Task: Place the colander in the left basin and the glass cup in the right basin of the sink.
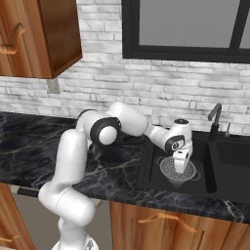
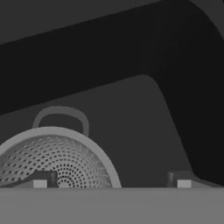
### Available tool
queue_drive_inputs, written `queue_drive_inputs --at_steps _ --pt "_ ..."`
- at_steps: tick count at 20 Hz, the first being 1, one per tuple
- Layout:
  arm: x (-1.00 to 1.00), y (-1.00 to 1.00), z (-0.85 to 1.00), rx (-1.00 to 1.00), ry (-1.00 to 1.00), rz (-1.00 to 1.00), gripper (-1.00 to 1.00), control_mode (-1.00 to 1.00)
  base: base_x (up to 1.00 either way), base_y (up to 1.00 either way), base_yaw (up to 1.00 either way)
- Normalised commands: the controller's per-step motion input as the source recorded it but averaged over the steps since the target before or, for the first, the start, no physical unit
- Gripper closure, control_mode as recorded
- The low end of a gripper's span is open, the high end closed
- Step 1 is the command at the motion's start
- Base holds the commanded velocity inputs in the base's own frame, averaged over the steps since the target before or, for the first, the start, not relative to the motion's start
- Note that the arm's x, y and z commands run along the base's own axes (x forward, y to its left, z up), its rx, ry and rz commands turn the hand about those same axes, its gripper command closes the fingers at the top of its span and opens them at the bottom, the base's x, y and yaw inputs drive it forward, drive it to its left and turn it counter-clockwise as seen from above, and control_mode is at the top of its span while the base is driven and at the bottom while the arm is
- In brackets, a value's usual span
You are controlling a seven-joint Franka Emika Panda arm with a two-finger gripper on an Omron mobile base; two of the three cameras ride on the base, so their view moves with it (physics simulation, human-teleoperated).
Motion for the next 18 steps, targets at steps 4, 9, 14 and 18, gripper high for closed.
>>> queue_drive_inputs --at_steps 4,9,14,18 --pt "-0.22 0.24 0.23 0.02 0.01 0.10 -1.00 -1.00 0.00 0.00 0.00" --pt "-0.41 0.18 0.00 0.00 -0.03 0.15 -1.00 -1.00 0.00 0.00 0.00" --pt "-0.52 0.20 0.17 0.03 -0.11 0.15 -1.00 -1.00 0.00 0.00 0.00" --pt "-0.54 0.24 0.34 0.05 -0.09 0.14 -1.00 -1.00 0.00 0.00 0.00"
